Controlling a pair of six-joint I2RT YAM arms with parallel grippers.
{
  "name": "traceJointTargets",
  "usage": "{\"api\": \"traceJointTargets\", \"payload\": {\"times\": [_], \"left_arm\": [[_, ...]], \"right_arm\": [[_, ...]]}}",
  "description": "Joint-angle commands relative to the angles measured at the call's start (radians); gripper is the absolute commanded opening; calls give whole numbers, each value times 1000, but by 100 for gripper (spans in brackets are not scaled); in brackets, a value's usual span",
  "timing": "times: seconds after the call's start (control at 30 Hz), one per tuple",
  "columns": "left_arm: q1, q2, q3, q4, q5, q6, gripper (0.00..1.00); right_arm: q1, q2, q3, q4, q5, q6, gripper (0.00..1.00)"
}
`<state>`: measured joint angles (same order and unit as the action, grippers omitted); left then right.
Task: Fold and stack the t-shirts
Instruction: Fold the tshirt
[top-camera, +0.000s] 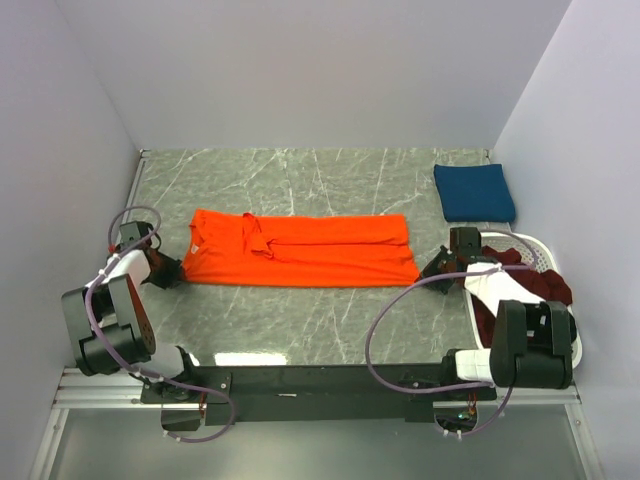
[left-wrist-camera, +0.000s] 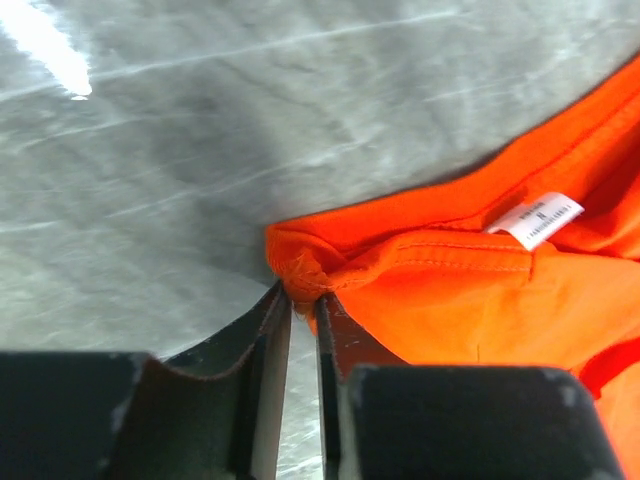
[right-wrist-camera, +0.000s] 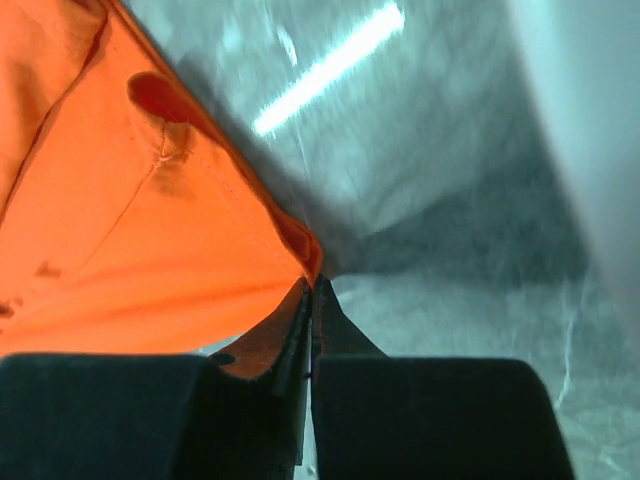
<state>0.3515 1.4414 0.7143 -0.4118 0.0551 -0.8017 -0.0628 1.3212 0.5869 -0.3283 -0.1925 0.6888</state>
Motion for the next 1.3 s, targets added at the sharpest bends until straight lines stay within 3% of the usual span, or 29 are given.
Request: {"api": "traceJointTargets", "payload": {"times": [0.0, 0.2, 0.23, 0.27, 0.37, 0.4, 0.6, 0.73, 1.03, 1.27], "left_arm": [[33, -19, -7, -28, -52, 42, 23], [41, -70, 8, -45, -52, 53, 41], [41, -82, 26, -53, -52, 58, 46], [43, -108, 36, -62, -69, 68, 58], [43, -147, 76, -84, -139, 87, 77], [41, -153, 85, -94, -152, 87, 79], [40, -188, 111, -134, -224, 79, 74], [11, -240, 90, -119, -198, 72, 67], [6, -188, 25, -91, -95, 9, 64], [55, -144, 10, -41, -17, -50, 61]], "right_arm": [[-19, -65, -54, -77, 5, -29, 5], [-17, -157, -29, -133, 44, -78, 39], [-15, -171, -18, -143, 48, -99, 41], [-11, -181, 8, -159, 45, -112, 43], [50, -192, 68, -208, 65, -170, 47], [82, -186, 80, -219, 85, -179, 47], [366, -123, 177, -238, 211, -221, 45], [442, -74, 214, -195, 196, -264, 44], [442, 50, 211, -81, 77, -219, 43], [350, 82, 139, -18, 13, -207, 42]]}}
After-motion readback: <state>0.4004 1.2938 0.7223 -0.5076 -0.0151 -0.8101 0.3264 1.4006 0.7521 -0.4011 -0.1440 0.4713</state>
